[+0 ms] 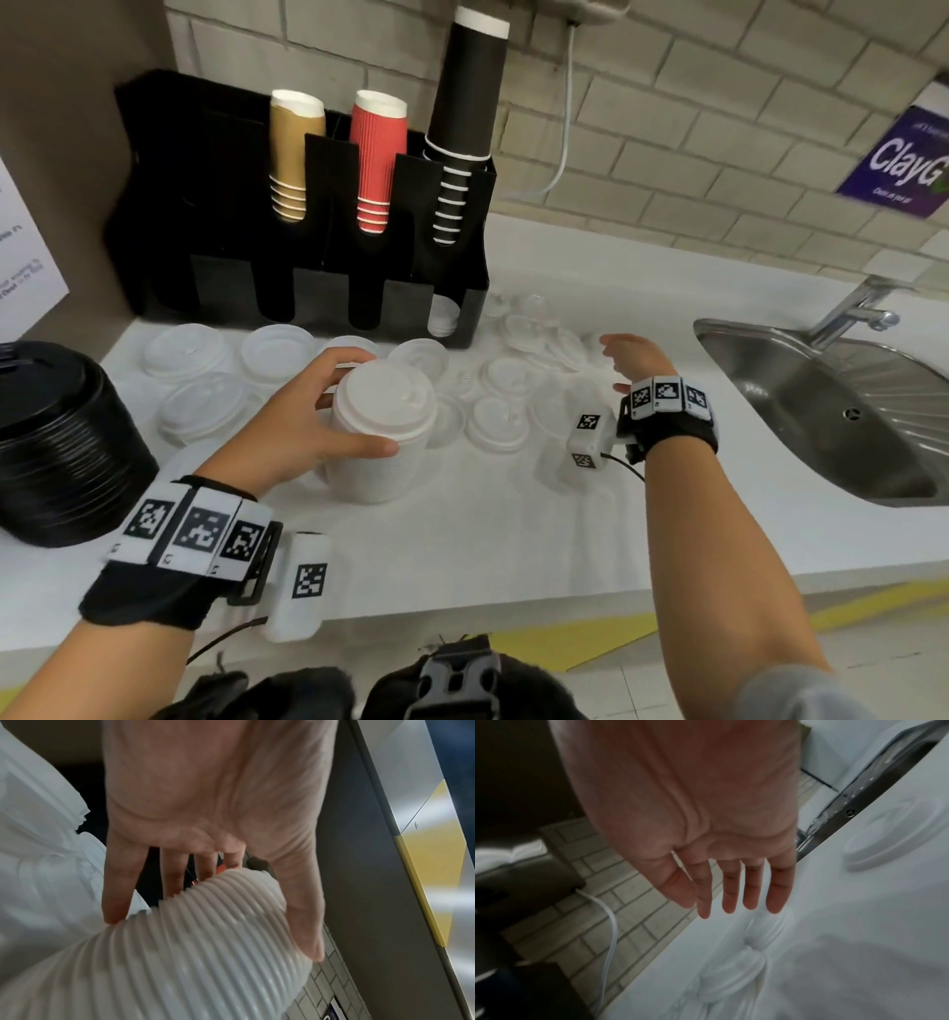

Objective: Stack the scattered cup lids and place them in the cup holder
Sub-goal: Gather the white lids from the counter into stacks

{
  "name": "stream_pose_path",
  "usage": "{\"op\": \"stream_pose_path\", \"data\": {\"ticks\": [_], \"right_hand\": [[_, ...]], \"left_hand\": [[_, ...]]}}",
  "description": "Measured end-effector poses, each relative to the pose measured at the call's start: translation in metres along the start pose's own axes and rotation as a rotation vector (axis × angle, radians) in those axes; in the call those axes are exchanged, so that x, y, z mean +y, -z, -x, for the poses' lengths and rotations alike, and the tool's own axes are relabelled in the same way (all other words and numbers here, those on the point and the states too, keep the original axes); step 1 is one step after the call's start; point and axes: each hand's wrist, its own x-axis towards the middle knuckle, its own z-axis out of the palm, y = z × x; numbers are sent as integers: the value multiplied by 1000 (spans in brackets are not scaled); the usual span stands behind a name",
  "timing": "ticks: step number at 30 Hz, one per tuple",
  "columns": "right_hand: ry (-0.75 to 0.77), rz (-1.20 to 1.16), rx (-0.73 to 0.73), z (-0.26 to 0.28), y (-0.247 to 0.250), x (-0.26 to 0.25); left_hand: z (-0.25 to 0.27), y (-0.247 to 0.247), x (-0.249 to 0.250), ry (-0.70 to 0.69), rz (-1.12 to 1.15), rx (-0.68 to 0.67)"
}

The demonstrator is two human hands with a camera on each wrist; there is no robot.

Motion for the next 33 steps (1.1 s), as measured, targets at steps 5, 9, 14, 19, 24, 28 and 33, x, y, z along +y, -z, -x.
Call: {"op": "stream_pose_path", "data": {"ticks": [5,9,14,19,24,28,33], "right_hand": [[61,317,-119,-26,-33,-27],[49,461,-101,-45,-51,-25],[24,594,-111,-64,-36,-16],[65,700,-132,-69,-20,-21],[118,754,-220,-62,-26,-17],[94,935,-291,-66,-26,-26],[140,803,-239,-74,-38,-37]], "left_hand": [[2,2,5,40,1,-6],[3,3,8,58,-7,-13],[2,4,8,50,-6,-11],[0,5,10,41,19,-22],[-1,6,8,52,16,-29],[-1,7,8,50,12,-30],[-3,8,6,55,-7,-27]]}}
